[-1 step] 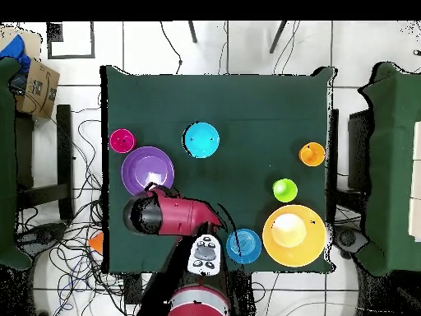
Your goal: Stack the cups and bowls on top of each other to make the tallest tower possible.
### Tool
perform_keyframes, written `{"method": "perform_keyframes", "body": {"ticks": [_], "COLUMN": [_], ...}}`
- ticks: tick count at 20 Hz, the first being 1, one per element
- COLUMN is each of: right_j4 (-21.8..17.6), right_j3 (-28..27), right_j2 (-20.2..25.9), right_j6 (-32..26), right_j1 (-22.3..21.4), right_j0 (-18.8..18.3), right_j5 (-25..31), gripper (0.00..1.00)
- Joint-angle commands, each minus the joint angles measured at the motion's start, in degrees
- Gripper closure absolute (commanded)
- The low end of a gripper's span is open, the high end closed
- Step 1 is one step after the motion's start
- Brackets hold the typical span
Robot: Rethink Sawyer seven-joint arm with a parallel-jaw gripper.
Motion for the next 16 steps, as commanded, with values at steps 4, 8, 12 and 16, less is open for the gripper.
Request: {"method": "perform_keyframes", "body": {"ticks": [4,8,12,16], "right_j4": [-5.5,-6.8,-8.4,-10.1], "right_j3": [2.8,3.2,3.3,3.3], "right_j2": [7.8,8.4,9.0,9.4], "right_j6": [0.8,1.1,0.6,-0.9], "right_j1": [4.2,4.0,4.0,3.2], "right_j0": [-4.5,-5.6,-7.4,-9.4], "right_j5": [-0.6,-0.6,-0.5,1.5], "gripper": [0.0,0.0,0.0,0.0]}}
